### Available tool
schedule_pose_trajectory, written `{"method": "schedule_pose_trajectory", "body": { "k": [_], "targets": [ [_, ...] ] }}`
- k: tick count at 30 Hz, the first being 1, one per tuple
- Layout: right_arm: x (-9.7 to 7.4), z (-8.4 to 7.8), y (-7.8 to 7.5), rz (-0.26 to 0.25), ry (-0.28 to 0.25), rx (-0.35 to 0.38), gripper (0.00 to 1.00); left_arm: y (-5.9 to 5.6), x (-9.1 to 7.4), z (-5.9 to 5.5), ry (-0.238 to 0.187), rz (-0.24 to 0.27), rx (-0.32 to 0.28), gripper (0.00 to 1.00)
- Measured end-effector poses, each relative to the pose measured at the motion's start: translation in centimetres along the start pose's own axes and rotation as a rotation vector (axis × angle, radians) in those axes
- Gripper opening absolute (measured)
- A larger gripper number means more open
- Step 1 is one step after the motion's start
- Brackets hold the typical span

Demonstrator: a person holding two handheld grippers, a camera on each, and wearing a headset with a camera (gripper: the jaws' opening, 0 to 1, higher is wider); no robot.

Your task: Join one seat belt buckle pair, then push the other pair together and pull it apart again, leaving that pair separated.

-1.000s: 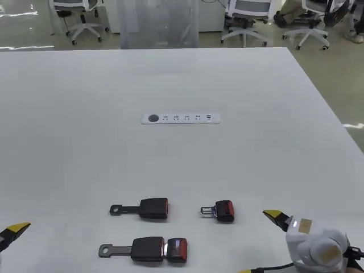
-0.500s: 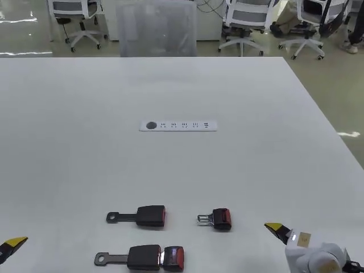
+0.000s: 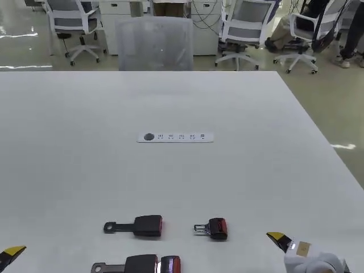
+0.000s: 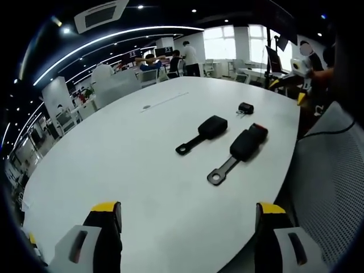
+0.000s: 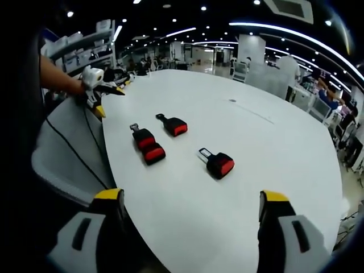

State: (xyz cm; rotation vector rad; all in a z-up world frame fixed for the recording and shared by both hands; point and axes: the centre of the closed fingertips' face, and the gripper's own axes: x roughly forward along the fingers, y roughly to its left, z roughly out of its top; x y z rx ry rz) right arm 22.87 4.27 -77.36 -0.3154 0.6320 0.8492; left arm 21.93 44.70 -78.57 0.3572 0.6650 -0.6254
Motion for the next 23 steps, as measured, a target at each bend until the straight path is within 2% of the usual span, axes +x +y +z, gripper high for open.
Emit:
{"method": "schedule_pose_trajectory", "body": {
  "k": [3, 4, 5, 6, 11, 15, 23],
  "targets": [
    [0.0, -0.4, 0.1, -0.002, 0.002, 0.012, 1.0, -0.2, 0.0, -0.2, 0.01, -0.004, 0.0, 0.99],
    [-0.1, -0.4, 0.1, -0.003, -0.006, 0.047, 1.0, -0.2, 0.0, -0.2, 0.01, -0.004, 0.006, 0.99],
    [-0.1, -0.2, 0.2, 0.002, -0.031, 0.119, 1.0, -0.4, 0.0, -0.2, 0.011, -0.008, 0.008, 0.98],
    [-0.2, -0.1, 0.2, 0.006, -0.04, 0.139, 1.0, -0.5, 0.1, -0.2, 0.012, -0.011, 0.013, 0.98],
    [-0.7, 0.3, -0.2, -0.002, -0.026, 0.111, 1.0, -0.5, 0.1, 0.2, 0.001, -0.008, 0.028, 0.97],
    [-0.8, 1.2, -0.6, 0.006, -0.05, 0.131, 1.0, -0.3, -0.1, 0.3, -0.009, 0.002, 0.019, 0.97],
    [-0.7, 1.9, 0.1, 0.021, -0.043, 0.109, 1.0, -0.1, 0.1, 0.1, 0.002, 0.007, 0.007, 0.97]
  ]
}}
